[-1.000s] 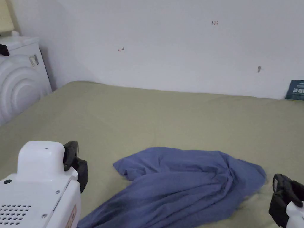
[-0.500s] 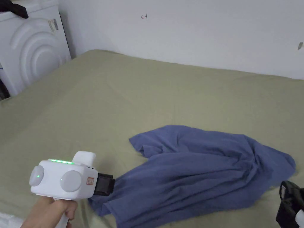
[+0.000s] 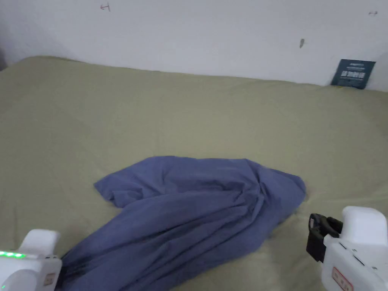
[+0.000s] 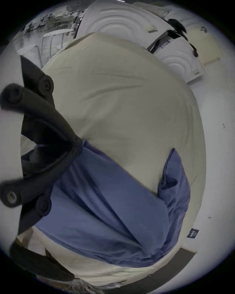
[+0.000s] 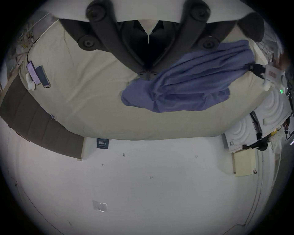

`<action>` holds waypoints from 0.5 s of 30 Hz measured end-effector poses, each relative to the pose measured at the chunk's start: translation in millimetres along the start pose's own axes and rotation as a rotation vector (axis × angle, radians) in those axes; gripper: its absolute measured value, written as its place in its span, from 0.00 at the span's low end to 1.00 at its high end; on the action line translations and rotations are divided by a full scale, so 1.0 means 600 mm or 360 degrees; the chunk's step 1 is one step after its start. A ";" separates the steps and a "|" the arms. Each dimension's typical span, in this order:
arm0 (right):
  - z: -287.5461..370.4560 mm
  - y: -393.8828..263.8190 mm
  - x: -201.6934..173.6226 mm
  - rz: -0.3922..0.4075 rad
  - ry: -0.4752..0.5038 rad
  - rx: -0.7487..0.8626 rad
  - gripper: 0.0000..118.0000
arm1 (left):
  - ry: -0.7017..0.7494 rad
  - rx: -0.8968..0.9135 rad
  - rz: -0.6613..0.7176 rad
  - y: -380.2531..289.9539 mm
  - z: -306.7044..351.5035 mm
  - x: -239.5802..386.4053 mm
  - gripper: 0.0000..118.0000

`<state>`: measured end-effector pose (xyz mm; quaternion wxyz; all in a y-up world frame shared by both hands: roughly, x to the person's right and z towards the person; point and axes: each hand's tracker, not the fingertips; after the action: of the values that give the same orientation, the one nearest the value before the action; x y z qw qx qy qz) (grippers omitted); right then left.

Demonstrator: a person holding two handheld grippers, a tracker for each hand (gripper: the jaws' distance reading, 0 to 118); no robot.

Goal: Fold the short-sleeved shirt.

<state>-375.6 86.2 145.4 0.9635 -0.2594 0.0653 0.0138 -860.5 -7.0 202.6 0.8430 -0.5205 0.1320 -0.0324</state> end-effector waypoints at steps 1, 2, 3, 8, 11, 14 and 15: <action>-0.022 0.011 0.014 0.0028 -0.0050 -0.0034 0.01 | -0.0009 0.0004 0.0007 -0.006 0.011 0.011 0.00; -0.046 0.021 0.028 0.0036 -0.0068 -0.0032 0.01 | -0.0023 -0.0004 0.0013 -0.006 0.012 0.012 0.00; -0.076 0.035 0.043 0.0051 -0.0086 -0.0063 0.01 | -0.0039 0.0000 0.0026 -0.007 0.018 0.014 0.00; -0.255 0.098 0.101 0.0072 -0.0002 -0.0382 0.02 | -0.0179 -0.0043 0.0077 -0.011 0.006 -0.008 0.00; -0.359 0.116 0.123 0.0110 0.0120 -0.0561 0.67 | -0.0200 -0.0042 0.0085 -0.012 0.011 -0.001 0.00; -0.439 0.125 0.139 0.0033 0.0114 -0.0737 0.94 | -0.0201 -0.0049 0.0079 -0.010 0.008 0.003 0.00; -0.459 0.130 0.143 0.0022 0.0076 -0.0752 0.94 | -0.0195 -0.0049 0.0068 -0.011 0.009 0.009 0.00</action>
<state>-328.1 14.7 -141.1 0.8741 -0.4773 0.0848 0.0292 -853.5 -6.4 209.8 0.8419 -0.5315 0.0918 0.0196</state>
